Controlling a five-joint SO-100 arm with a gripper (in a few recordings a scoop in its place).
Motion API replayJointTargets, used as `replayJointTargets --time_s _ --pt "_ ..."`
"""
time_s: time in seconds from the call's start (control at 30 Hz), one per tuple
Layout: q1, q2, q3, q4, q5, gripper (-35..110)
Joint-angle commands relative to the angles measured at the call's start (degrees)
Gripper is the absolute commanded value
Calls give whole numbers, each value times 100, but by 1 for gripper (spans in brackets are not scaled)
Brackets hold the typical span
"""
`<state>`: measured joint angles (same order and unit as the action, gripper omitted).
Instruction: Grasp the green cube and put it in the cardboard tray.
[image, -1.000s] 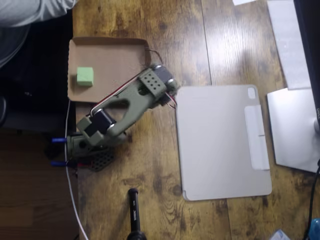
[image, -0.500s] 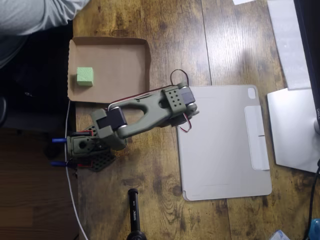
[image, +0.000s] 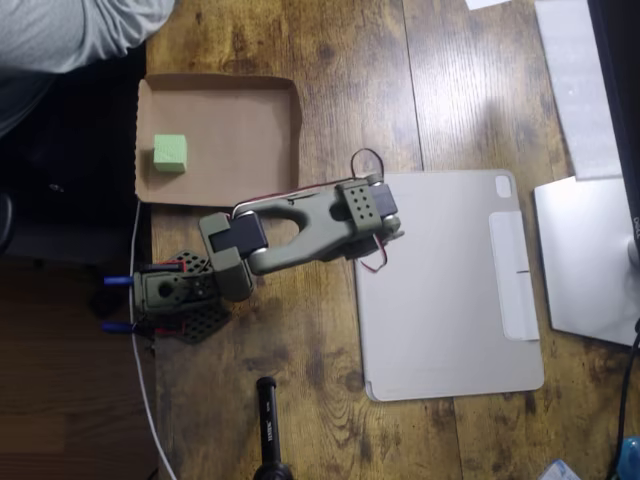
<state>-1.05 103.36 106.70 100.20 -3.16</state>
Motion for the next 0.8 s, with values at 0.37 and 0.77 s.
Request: replayJointTargets --time_s 0.37,0.77 --pt "229 62 26 -9 -44 0" --pt "281 369 483 -791 448 0"
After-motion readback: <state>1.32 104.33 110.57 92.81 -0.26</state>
